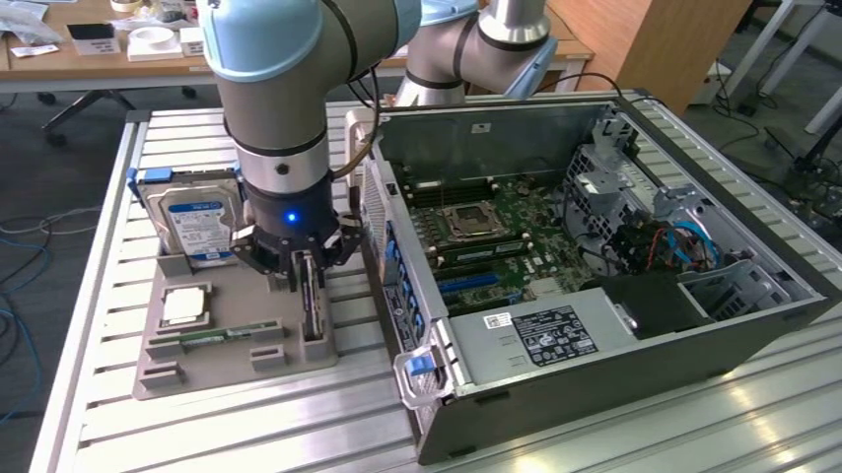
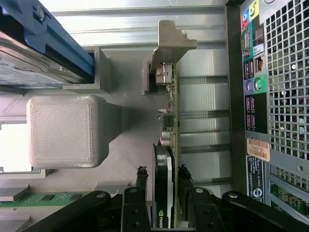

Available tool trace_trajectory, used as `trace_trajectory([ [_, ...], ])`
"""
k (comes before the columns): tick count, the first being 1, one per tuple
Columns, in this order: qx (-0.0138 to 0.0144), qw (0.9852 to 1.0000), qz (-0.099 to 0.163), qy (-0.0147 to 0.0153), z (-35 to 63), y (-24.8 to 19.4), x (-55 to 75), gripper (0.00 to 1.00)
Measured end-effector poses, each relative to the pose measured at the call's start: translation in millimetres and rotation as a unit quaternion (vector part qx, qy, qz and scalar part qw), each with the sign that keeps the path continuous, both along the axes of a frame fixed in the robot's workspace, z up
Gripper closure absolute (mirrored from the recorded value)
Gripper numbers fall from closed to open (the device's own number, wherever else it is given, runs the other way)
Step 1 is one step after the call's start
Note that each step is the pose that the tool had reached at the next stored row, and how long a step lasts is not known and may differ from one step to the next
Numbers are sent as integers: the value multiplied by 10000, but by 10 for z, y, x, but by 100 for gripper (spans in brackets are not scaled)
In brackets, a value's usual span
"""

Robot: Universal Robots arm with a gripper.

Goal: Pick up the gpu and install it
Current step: 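Pick up the gpu and move the gpu toward the slot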

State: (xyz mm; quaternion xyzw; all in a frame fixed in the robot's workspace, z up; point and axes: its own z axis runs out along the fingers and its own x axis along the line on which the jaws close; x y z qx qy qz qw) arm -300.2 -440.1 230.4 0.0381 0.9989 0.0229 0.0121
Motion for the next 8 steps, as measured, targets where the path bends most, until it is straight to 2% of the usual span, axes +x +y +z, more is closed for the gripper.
trace_trajectory([
  [8,1,10000,0,-1,-1,0,3,61],
])
